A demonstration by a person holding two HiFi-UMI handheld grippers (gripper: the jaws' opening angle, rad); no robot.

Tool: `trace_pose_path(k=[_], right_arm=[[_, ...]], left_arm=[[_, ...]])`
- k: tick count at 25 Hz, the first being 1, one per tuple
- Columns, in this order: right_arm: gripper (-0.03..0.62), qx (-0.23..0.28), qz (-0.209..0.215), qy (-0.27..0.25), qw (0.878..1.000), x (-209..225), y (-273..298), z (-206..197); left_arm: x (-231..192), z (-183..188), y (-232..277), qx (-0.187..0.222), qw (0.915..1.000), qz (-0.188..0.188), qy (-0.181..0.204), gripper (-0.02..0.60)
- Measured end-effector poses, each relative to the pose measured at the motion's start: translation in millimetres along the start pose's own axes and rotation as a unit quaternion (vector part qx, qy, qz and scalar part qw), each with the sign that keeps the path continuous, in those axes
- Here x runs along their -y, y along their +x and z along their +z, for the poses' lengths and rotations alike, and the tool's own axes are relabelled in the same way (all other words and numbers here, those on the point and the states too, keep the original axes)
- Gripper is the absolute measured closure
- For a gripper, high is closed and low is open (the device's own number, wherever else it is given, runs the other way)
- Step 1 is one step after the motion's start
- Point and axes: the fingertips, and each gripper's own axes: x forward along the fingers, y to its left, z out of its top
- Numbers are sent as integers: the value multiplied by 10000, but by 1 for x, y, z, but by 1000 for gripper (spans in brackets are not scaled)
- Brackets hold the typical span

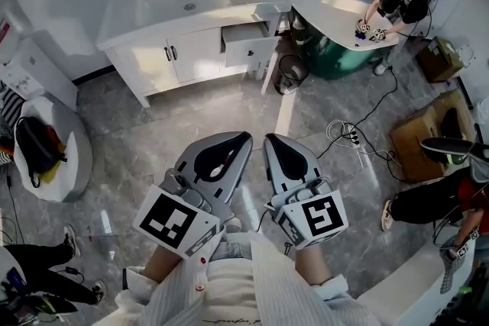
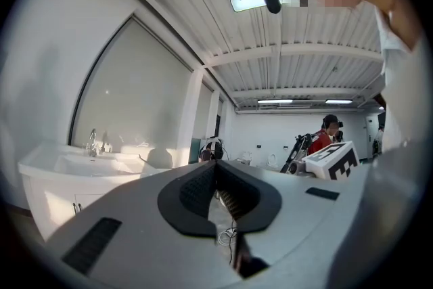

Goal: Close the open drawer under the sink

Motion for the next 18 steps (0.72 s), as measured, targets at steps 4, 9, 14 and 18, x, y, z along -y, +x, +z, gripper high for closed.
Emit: trace_pose_path(k=[4, 9, 14, 18], right_arm=[[585, -46, -12, -38, 10000, 13, 31, -2], [585, -147, -130, -28, 9998, 40, 81, -1], [585, -167, -306, 7, 9994, 66, 134, 5], [585, -246, -399, 50, 9989, 78, 173, 6]], left_arm=[[-30, 0, 21, 22, 10000, -33, 9, 566], [-77, 3, 57, -38, 9999, -122, 8, 566], [-126, 10, 90, -81, 9997, -248, -10, 566], [-162, 14, 109, -134, 9993, -342, 2, 566]])
